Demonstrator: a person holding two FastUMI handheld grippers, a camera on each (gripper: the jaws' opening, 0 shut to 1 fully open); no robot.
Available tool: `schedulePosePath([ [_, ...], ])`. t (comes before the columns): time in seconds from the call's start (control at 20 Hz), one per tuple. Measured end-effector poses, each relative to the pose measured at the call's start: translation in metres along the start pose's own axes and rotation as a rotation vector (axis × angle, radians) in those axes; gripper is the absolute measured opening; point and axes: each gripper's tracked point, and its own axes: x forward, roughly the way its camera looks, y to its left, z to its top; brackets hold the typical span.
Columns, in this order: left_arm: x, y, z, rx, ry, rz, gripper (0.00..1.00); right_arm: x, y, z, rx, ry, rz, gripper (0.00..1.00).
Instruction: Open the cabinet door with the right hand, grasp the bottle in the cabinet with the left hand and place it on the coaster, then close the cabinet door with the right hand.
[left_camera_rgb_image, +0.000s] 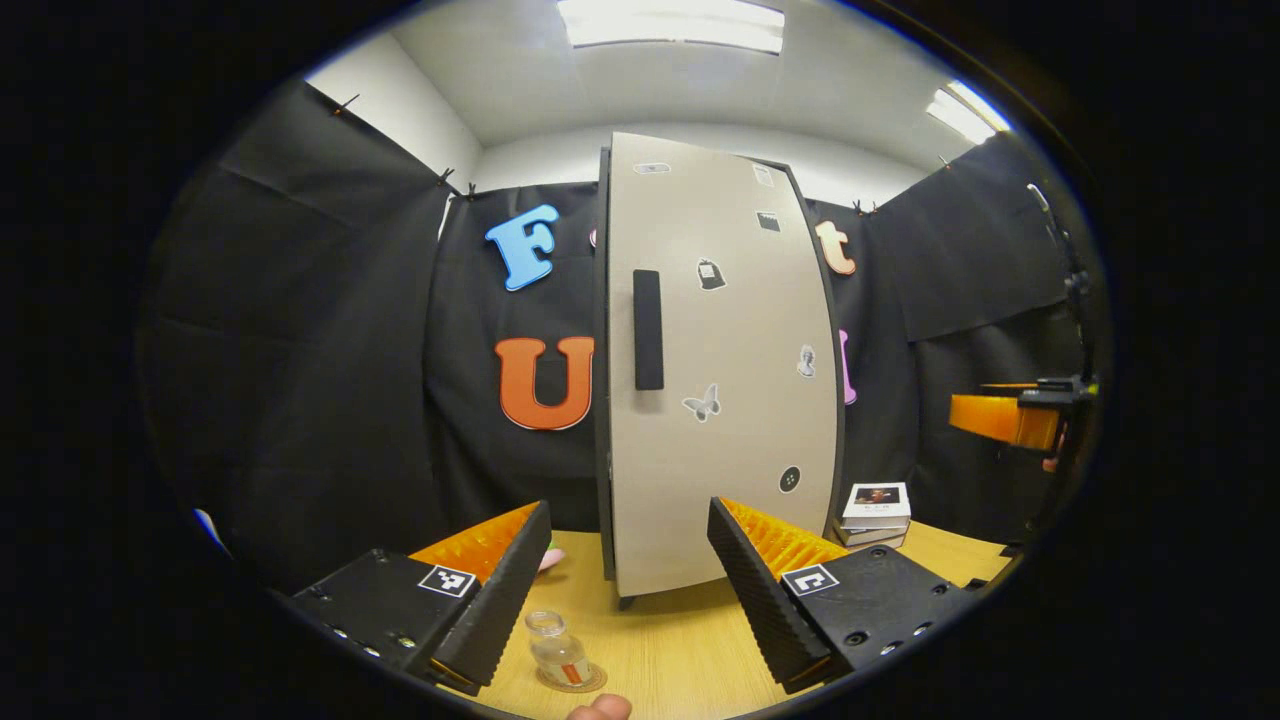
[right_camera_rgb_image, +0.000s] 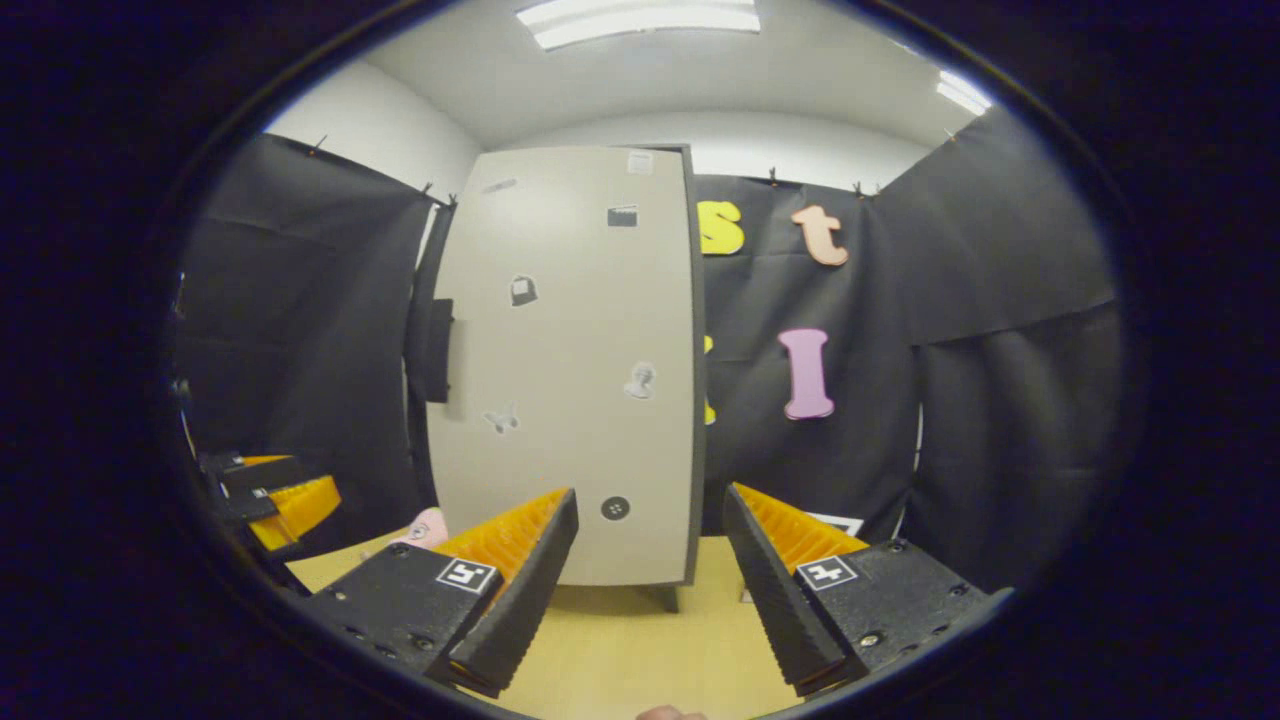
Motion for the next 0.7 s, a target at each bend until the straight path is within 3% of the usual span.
schedulePosePath([
  [0.05, 0.002, -0.003, -0.002, -0.003, 0.005, 0.001, 0.95, -0.007, -0.005, -0.010, 0.012, 0.014, -0.016, 0.94],
  [0.25, 0.007, -0.012, -0.003, -0.029, 0.003, -0.011, 0.95, -0.027, -0.019, -0.017, 0.097, 0.012, -0.031, 0.94],
  [0.3, 0.008, -0.012, -0.001, -0.027, -0.002, -0.014, 1.00, -0.028, -0.026, -0.012, 0.092, 0.001, -0.044, 0.94],
  [0.45, 0.014, -0.014, 0.001, -0.029, -0.009, -0.015, 0.95, -0.030, -0.040, 0.000, 0.079, -0.031, -0.072, 0.94],
  [0.7, 0.011, -0.019, 0.005, -0.025, -0.026, -0.018, 0.95, -0.025, -0.036, 0.003, 0.096, -0.021, -0.044, 0.94],
])
